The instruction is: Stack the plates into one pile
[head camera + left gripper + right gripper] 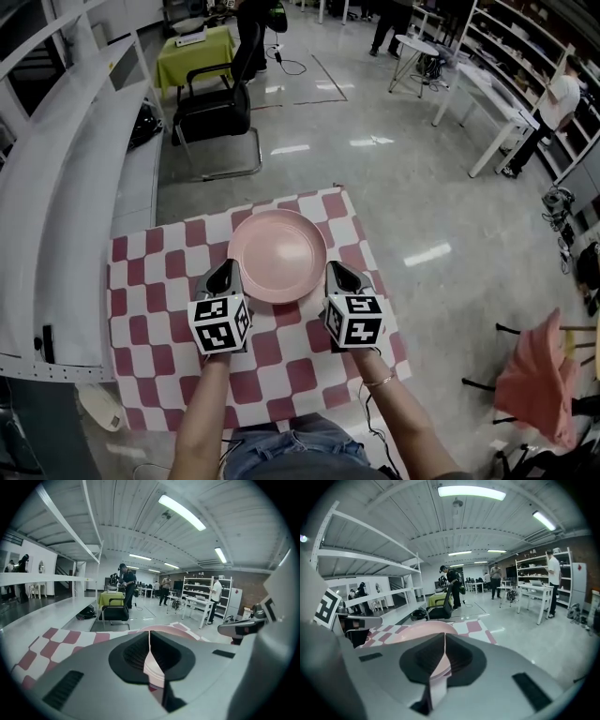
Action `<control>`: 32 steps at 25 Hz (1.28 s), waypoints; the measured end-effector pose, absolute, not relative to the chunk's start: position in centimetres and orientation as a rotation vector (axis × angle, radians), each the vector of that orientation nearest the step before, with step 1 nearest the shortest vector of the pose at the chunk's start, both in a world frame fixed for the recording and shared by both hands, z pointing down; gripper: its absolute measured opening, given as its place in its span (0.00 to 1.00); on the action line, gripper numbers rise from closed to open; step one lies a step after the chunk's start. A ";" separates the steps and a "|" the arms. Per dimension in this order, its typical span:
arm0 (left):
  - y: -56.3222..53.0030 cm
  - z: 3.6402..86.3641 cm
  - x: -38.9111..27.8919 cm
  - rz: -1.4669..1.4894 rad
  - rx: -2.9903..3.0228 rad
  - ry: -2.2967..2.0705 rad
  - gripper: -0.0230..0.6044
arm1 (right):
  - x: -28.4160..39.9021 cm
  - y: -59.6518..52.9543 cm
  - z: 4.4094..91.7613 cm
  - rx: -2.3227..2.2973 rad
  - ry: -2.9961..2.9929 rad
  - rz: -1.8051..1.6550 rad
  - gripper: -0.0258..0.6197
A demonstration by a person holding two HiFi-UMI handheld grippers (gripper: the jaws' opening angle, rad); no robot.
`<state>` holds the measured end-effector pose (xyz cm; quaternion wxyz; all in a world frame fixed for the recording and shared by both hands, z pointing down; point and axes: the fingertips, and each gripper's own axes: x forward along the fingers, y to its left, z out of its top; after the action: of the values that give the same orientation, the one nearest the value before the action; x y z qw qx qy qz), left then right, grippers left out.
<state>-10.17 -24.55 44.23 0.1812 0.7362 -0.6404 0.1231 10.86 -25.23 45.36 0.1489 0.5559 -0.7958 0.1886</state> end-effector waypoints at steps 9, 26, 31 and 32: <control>-21.9 41.2 -9.5 0.298 2.138 -1.844 0.06 | 11.1 -22.8 41.3 1.590 -2.414 0.470 0.06; -15.6 38.1 -10.5 0.240 2.218 -1.897 0.06 | 12.2 -16.4 36.0 1.693 -2.541 0.387 0.05; -14.0 37.4 -10.9 0.224 2.241 -1.900 0.06 | 11.6 -14.8 35.8 1.711 -2.542 0.379 0.05; -13.8 37.4 -11.0 0.222 2.248 -1.898 0.06 | 11.5 -14.5 35.8 1.714 -2.542 0.377 0.05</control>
<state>-10.97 -13.78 37.38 0.0956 0.7584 -0.6404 0.0751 11.55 -14.52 35.78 0.0265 0.5546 -0.8227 0.1222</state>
